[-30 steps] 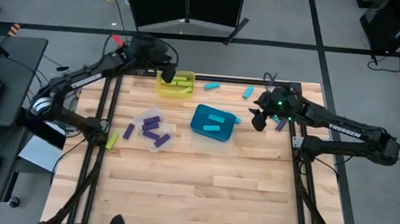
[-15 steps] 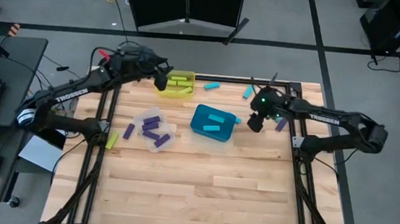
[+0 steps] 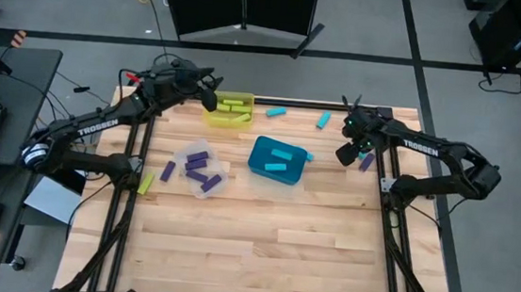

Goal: Sort blocks
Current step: Put the blue block into the blue bin

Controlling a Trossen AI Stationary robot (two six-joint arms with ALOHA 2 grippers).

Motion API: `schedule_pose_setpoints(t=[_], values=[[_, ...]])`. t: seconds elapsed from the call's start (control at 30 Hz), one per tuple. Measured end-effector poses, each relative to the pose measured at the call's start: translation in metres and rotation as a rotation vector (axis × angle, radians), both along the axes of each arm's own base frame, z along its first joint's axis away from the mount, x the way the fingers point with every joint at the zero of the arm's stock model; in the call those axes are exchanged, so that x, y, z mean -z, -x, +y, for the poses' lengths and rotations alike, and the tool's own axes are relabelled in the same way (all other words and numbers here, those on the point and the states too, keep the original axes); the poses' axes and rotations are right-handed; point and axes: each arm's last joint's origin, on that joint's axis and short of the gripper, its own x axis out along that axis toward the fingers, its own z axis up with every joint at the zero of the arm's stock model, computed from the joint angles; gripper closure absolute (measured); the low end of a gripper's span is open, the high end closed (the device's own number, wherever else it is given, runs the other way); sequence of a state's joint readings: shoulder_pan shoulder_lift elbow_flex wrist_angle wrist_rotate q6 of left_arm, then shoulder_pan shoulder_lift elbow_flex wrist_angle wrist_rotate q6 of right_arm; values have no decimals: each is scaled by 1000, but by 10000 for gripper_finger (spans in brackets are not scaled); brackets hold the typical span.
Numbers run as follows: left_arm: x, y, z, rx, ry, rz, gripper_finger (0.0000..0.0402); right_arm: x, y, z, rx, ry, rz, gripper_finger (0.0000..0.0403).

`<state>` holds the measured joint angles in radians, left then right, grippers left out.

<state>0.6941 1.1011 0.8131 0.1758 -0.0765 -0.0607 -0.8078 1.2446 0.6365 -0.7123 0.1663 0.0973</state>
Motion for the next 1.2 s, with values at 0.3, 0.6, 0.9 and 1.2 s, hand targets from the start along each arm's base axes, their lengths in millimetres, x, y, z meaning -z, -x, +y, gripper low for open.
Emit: schedule_pose_setpoints(t=[0.3, 0.6, 0.9, 1.2], values=[[-2, -1, -1, 58, 8, -35, 177, 8, 1, -6, -7, -4, 62, 142], [-2, -2, -1, 65, 7, -34, 177, 28, 1, -17, -8, -56, 138, 130], [-2, -2, -1, 65, 7, -32, 177, 28, -6, -13, -73, -194, -18, 172], [-2, -2, -2, 88, 16, -35, 177, 40, -19, -6, -108, -250, 15, 223]])
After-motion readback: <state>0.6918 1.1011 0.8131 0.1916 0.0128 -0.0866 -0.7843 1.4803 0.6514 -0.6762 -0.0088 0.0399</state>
